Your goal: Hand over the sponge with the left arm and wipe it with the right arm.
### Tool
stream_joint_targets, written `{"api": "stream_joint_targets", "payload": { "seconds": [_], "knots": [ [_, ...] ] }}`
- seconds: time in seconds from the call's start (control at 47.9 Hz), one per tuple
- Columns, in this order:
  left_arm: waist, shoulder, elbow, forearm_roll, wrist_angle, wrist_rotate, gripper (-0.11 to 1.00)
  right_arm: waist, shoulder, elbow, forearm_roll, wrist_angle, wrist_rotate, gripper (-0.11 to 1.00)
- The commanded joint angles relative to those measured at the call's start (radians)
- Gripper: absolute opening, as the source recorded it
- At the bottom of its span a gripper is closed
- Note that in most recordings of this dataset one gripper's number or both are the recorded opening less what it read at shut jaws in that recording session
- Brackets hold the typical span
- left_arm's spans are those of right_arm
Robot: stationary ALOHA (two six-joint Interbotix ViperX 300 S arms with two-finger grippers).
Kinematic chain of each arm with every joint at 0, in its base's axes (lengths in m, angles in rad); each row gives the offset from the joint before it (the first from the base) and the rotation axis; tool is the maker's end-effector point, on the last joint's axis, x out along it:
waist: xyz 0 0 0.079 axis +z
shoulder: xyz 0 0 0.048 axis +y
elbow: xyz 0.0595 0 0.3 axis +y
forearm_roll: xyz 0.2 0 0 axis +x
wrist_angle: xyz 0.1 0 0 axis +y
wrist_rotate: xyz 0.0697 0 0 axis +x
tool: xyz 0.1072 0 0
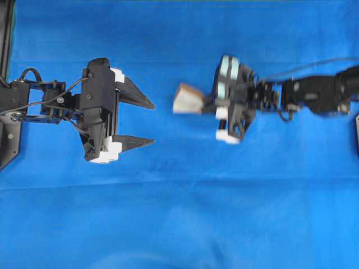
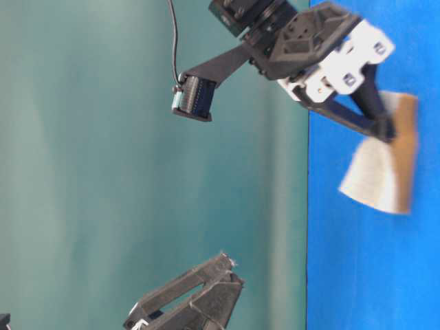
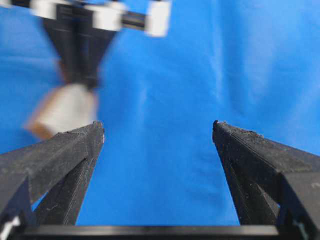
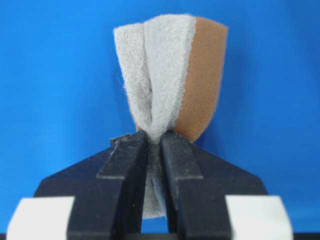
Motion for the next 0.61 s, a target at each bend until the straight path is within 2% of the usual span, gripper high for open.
{"api": "stream_joint_targets", "payload": {
  "seconds": [0.0, 0.104, 0.292, 0.459, 0.585],
  "knots": [
    [-0.003, -0.005, -0.017, 0.0, -0.008, 0.002, 0.88, 0.1, -0.015, -0.009, 0.014, -0.002, 0.014, 0.14],
    [-0.003, -0.005, -0.017, 0.002, -0.008, 0.003, 0.88, 0.173, -0.014, -0.015, 0.02, -0.003, 0.037, 0.14],
    [-0.003, -0.005, -0.017, 0.0, -0.009, 0.002, 0.88, 0.202, -0.008, -0.023, 0.02, -0.002, 0.066, 0.14],
    [-0.003, -0.005, -0.017, 0.002, -0.009, -0.002, 0.88, 0.164, -0.008, -0.021, 0.011, 0.003, 0.046, 0.14],
    [-0.003, -0.005, -0.017, 0.002, -0.009, -0.002, 0.88, 0.092, -0.009, -0.018, -0.008, 0.015, 0.037, 0.14]
  ]
}}
